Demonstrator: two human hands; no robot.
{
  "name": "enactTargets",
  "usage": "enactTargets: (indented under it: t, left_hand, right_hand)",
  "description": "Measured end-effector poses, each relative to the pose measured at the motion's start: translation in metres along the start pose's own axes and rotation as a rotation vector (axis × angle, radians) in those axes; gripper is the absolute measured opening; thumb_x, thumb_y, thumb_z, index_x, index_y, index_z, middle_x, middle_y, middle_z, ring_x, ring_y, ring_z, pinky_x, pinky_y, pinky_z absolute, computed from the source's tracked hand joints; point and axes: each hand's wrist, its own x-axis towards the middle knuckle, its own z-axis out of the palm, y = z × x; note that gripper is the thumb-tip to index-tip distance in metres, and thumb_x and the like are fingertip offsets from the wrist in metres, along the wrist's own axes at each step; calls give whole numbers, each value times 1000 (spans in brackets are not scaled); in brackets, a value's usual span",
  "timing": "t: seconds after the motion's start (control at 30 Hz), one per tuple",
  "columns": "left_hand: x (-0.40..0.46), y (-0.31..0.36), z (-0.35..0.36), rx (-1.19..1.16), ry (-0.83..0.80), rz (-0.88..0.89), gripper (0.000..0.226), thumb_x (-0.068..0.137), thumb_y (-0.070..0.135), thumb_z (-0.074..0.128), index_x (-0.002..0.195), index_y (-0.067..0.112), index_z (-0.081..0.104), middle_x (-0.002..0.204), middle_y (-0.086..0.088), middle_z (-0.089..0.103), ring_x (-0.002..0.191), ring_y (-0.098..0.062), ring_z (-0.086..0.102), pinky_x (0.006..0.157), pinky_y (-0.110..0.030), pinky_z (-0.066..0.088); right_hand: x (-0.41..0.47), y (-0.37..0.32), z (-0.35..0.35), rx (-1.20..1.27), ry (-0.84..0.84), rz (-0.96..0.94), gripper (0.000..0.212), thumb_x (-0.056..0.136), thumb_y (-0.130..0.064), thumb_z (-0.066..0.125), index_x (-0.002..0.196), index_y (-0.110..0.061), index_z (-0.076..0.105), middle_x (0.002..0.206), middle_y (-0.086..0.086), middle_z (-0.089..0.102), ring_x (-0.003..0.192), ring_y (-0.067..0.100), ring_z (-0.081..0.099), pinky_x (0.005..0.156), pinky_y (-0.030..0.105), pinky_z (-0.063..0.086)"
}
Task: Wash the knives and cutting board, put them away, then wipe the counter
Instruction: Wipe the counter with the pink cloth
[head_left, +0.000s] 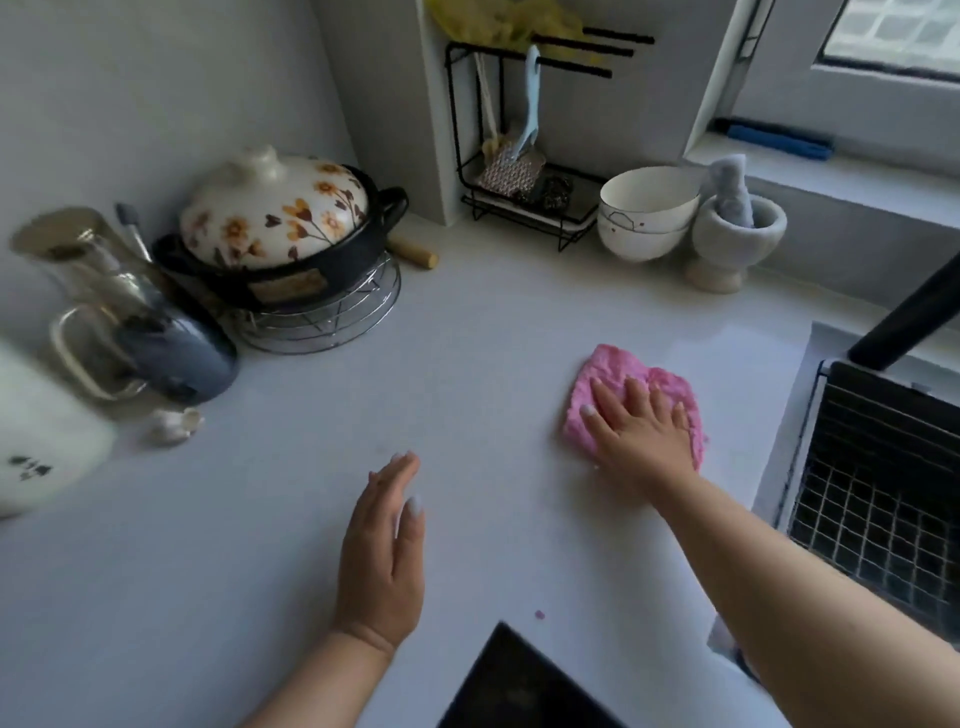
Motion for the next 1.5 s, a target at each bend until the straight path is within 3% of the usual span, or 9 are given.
enactTargets:
  t: [0.3, 0.5, 0.67, 0.8, 1.03, 1.13, 1.23, 1.33, 1.5]
  left_hand:
    - [-27, -42, -77, 142, 203, -151, 62, 97, 45, 28, 124, -2, 59, 127, -11, 58, 120, -19, 50, 107, -24, 32]
    - [-9, -64, -111, 143, 237, -291, 71, 88, 50, 24, 125, 0, 58, 128, -15, 59, 119, -27, 54, 97, -19, 33]
    - [-8, -79, -140, 133, 239, -388, 67, 87, 49, 26, 125, 6, 59, 129, -10, 60, 116, -14, 52, 96, -20, 33]
    - [-27, -86, -158, 120, 247, -435, 60, 89, 44, 28, 123, 8, 61, 127, -6, 61, 111, -5, 49, 95, -21, 34]
    - [-49, -100, -182, 204, 271, -480, 59, 89, 39, 29, 121, 2, 63, 126, -12, 63, 119, -23, 56, 94, -20, 34]
    - [-57, -108, -195, 276, 280, -469, 57, 89, 34, 30, 119, 0, 63, 122, -16, 64, 116, -29, 57, 95, -29, 39]
    - [-69, -120, -214, 350, 344, -516, 55, 88, 34, 31, 117, 0, 64, 119, -18, 65, 114, -32, 58, 96, -36, 42]
    - [-75, -120, -226, 380, 365, -523, 54, 88, 33, 32, 118, 1, 63, 120, -17, 64, 114, -32, 57, 97, -39, 41]
    - [-52, -88, -201, 293, 235, -271, 57, 91, 39, 31, 117, 1, 64, 118, -13, 65, 113, -25, 57, 100, -28, 38]
  right_hand:
    - [8, -212, 42, 60, -105, -541, 50, 97, -51, 29, 146, -39, 29, 160, -6, 12, 148, 18, -1, 119, 46, -4]
    - [-73, -176, 68, -5, -57, -944, 62, 83, -57, 36, 135, -26, 51, 152, -4, 36, 144, 19, 25, 119, 43, 8]
    - [-42, -120, 50, 64, 122, -631, 64, 78, -58, 30, 128, -29, 57, 144, -4, 48, 139, 18, 37, 115, 34, 15]
    - [-22, -174, 56, -42, 33, -419, 67, 92, -48, 33, 152, -30, 11, 161, -4, 9, 148, 16, -1, 120, 41, -3]
    - [-83, -286, 92, -101, -53, -750, 66, 94, -55, 31, 152, -31, 10, 161, -1, 2, 148, 21, -8, 118, 44, -13]
    - [-108, -266, 102, 10, 28, -975, 55, 91, -46, 41, 143, -30, 41, 153, -3, 35, 145, 19, 23, 117, 38, 3]
    - [-102, -249, 97, 176, 82, -867, 71, 76, -53, 28, 137, -23, 50, 139, 1, 53, 133, 19, 45, 114, 32, 18]
    - [-94, -263, 95, 68, 43, -717, 81, 75, -56, 12, 148, -26, 30, 155, -1, 30, 145, 17, 23, 118, 33, 7]
    - [-102, -299, 103, -75, -54, -797, 57, 97, -53, 27, 151, -35, 17, 161, -5, 3, 148, 18, -6, 117, 39, -12]
